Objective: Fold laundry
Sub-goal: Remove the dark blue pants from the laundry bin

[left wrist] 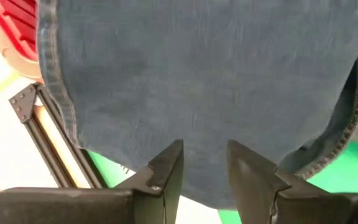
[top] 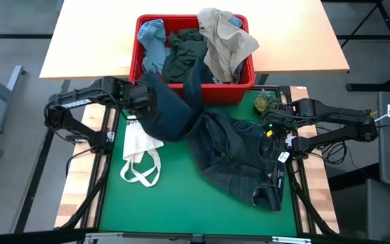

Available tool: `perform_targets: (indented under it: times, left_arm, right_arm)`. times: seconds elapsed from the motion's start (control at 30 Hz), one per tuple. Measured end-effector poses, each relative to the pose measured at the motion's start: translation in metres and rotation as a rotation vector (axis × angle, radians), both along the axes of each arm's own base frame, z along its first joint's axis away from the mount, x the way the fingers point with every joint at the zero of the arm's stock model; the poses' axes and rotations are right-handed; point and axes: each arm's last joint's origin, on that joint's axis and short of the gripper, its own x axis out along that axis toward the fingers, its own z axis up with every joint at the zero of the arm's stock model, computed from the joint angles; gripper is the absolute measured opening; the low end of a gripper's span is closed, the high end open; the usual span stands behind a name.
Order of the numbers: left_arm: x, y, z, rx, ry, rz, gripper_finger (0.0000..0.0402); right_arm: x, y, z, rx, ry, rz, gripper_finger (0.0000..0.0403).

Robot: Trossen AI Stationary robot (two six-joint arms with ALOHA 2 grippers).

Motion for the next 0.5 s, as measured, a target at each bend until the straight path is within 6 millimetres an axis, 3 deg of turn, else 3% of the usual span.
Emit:
perform_targets:
  times: [0.17,0.3,0.5]
  left_arm:
    - [-0.002,-0.004,0.000,-0.167,-0.029,-0.061,0.0109]
    - [0.003,-0.020,-0.001,-0.352,-0.057,-0.138,0.0101]
    - [0.022,-0.052,-0.009,-0.331,-0.053,-0.206,0.0098]
  right_arm:
    - [0.000,0.000,0.000,0.000,0.000,0.001,0.0012]
    - [0.000,0.000,0.000,0.000,0.000,0.002,0.0012]
    - [0.000,0.000,0.000,0.000,0.000,0.002,0.0012]
